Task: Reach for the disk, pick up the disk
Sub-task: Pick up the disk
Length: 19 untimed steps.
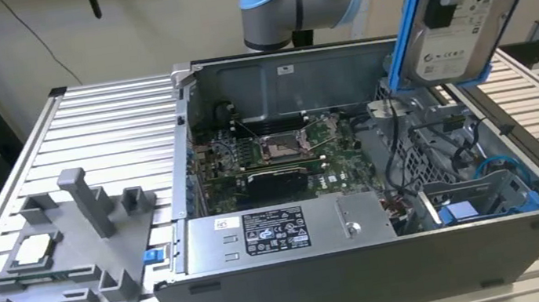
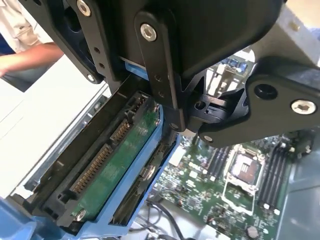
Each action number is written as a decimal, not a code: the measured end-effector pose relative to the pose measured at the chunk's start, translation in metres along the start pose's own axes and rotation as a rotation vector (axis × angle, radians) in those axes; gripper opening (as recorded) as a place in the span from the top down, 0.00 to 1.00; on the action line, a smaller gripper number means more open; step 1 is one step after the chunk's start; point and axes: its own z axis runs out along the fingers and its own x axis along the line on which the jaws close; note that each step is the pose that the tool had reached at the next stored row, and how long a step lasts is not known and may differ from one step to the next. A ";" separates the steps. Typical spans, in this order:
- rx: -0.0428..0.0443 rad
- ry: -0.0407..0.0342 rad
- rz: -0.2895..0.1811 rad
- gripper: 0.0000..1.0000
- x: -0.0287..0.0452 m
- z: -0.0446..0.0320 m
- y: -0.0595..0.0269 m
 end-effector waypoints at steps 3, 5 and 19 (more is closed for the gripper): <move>0.0000 0.0001 0.000 1.00 0.0085 -0.0002 -0.0005; 0.0000 0.0002 0.000 1.00 0.0135 0.0000 -0.0008; -0.0005 0.0002 -0.005 1.00 0.0500 0.0061 -0.0032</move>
